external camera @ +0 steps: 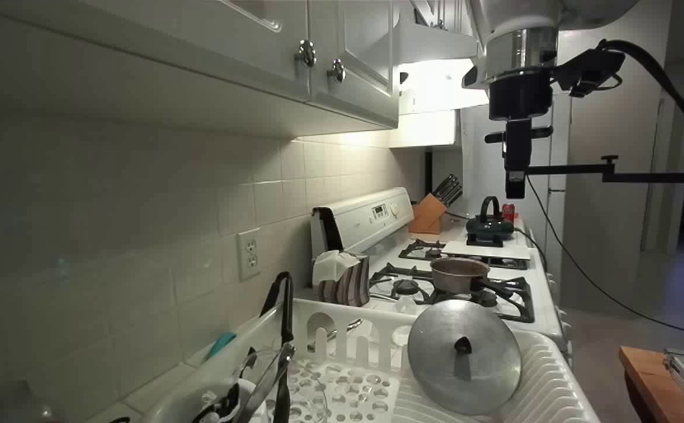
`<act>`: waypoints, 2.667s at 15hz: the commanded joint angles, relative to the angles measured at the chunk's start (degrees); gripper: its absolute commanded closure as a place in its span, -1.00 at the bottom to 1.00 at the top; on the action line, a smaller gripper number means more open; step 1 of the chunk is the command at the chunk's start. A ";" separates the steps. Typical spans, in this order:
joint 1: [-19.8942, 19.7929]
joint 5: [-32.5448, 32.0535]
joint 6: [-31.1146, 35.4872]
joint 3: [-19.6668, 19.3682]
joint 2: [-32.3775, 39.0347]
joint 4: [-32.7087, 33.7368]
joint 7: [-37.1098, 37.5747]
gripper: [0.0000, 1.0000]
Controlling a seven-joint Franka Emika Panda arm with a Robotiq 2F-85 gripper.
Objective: Put the pot on the dish rack
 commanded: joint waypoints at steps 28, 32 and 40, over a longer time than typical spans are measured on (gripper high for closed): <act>-12.96 -10.94 10.99 4.51 6.34 -0.84 27.37 -1.00; -18.45 -23.05 14.27 6.27 14.60 -0.20 39.11 -1.00; -15.67 -37.99 8.29 1.18 34.45 5.80 57.63 -1.00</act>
